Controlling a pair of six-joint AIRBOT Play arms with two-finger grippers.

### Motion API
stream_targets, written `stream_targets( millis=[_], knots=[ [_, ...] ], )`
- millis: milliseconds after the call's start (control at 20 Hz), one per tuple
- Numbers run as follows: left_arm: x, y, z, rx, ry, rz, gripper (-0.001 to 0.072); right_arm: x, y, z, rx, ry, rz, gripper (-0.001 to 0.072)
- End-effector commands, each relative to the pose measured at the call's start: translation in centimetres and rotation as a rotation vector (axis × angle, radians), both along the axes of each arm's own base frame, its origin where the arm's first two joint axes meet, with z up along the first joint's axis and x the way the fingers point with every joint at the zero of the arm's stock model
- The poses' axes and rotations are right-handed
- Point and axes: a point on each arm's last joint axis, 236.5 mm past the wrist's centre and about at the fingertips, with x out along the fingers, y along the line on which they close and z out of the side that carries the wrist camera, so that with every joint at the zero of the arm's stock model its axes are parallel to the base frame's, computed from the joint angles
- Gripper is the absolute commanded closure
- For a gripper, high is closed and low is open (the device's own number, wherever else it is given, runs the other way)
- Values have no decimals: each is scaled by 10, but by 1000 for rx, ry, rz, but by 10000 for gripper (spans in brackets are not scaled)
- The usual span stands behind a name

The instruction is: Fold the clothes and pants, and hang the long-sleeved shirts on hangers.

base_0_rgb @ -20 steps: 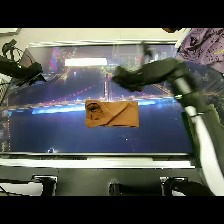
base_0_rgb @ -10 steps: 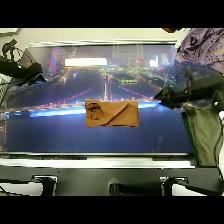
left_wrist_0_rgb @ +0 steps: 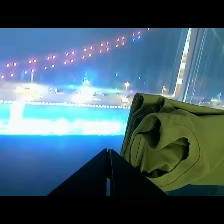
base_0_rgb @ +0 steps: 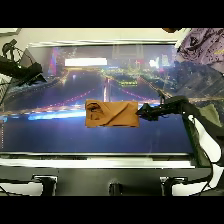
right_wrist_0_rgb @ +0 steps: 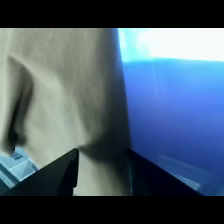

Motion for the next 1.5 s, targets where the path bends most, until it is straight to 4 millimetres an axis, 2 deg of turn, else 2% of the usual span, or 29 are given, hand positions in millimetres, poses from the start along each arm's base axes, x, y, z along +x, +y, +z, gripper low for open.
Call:
stream_targets(
  millis=[0,50,200,300,500,650,800,950,1100,1300,1450],
  knots=[
    [0,0,0,0,0,0,691,7,17,-13,-18,-23,-9,378],
    [0,0,0,0,-1,0,691,7,19,-13,-20,-23,-11,412],
    [0,0,0,0,-1,1,691,13,19,-3,-13,-47,-5,686],
    [0,0,0,0,0,1,691,29,11,22,-18,-91,-25,686],
    [0,0,0,-1,0,0,691,74,-36,84,-37,-151,-130,686],
    [0,-1,0,-1,0,-2,691,101,-85,127,-91,-215,-211,686],
    [0,-2,0,-1,0,-3,691,117,-143,162,-173,-260,-311,686],
    [0,-4,0,-1,0,-8,691,117,-204,189,-244,-260,-426,687],
    [-1,-4,0,-1,2,-9,692,107,-256,209,-285,-247,-535,687],
    [-1,-4,0,-1,3,-9,691,84,-315,225,-339,-216,-704,687],
    [-2,-5,0,-5,7,-11,691,59,-349,232,-396,-170,-808,687]
  ],
)
